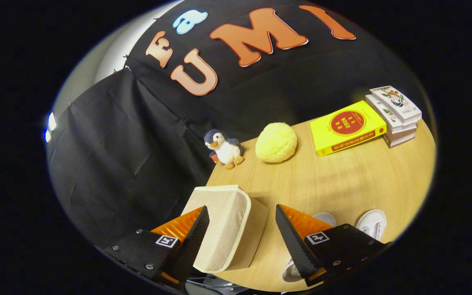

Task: Open the storage box then place both shoes into the box .Put the left shoe in first, then the right shoe, with the right side of both shoes facing outward in a uniform manner.

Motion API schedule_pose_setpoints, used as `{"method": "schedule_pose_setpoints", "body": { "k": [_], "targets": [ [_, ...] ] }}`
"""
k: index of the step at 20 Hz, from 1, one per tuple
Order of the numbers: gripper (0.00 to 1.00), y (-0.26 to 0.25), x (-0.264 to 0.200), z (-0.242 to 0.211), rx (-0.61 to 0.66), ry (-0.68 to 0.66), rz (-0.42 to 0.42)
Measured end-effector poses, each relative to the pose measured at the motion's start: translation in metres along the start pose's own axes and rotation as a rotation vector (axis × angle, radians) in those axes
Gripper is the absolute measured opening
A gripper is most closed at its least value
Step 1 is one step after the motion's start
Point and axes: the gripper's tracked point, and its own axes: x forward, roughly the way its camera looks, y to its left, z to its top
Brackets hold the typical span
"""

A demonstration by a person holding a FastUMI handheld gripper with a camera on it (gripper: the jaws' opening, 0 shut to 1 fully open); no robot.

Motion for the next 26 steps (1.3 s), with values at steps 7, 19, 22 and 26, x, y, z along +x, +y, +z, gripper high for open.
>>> {"method": "schedule_pose_setpoints", "body": {
  "k": [7,19,22,26],
  "targets": [
    [0.97,0.018,0.032,-0.059,0.099,0.202,0.103],
    [0.97,0.030,0.080,-0.100,0.230,0.311,0.211],
    [0.97,0.038,0.079,-0.104,0.276,0.324,0.242],
    [0.85,0.048,0.065,-0.089,0.288,0.289,0.285]
  ]
}}
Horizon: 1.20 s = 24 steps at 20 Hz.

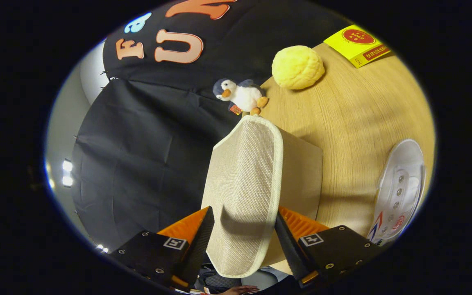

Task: Open the storage box then place both shoes into the box .Put the left shoe in first, then the right shoe, with the right side of both shoes facing outward in a uniform manner.

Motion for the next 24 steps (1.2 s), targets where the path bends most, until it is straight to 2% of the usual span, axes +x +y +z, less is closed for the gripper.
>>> {"method": "schedule_pose_setpoints", "body": {
  "k": [3,9,14,24],
  "targets": [
    [0.71,0.021,-0.016,0.004,0.002,-0.003,0.054],
    [0.43,0.089,-0.040,0.009,-0.114,-0.022,0.147],
    [0.18,0.136,-0.040,0.023,-0.269,-0.077,0.129],
    [0.17,0.234,0.033,0.010,-0.409,-0.015,0.182]
  ]
}}
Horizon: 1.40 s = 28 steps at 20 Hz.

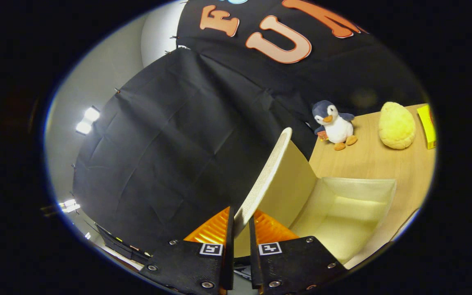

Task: Open the storage box then place both shoes into the box .Put the left shoe in first, then the right shoe, with the right side of both shoes facing outward in a uniform manner.

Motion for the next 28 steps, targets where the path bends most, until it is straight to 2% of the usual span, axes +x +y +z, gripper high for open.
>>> {"method": "schedule_pose_setpoints", "body": {
  "k": [5,11,13,14,16,18,22,28],
  "targets": [
    [0.17,0.029,0.068,-0.016,-0.059,0.050,-0.013],
    [0.20,0.043,0.124,-0.042,-0.095,0.114,-0.052],
    [0.36,0.041,0.120,-0.046,-0.143,0.120,-0.063],
    [0.55,0.034,0.120,-0.046,-0.172,0.117,-0.073],
    [0.71,0.025,0.110,-0.044,-0.226,0.106,-0.103],
    [0.78,0.010,0.092,-0.037,-0.258,0.078,-0.133],
    [0.81,-0.024,0.042,-0.011,-0.301,-0.023,-0.217],
    [0.86,-0.106,-0.051,0.018,-0.379,-0.150,-0.428]
  ]
}}
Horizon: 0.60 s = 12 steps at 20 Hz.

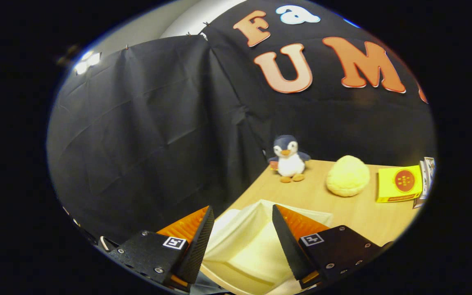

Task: Open the storage box then place both shoes into the box .Put the left shoe in first, then the right shoe, with the right side of both shoes facing outward in a uniform manner.

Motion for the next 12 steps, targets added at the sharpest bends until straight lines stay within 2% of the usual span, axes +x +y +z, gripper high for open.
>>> {"method": "schedule_pose_setpoints", "body": {
  "k": [7,12],
  "targets": [
    [0.87,-0.120,-0.061,-0.052,0.044,0.003,-0.246],
    [0.88,-0.181,-0.100,-0.134,0.059,0.129,-0.379]
  ]
}}
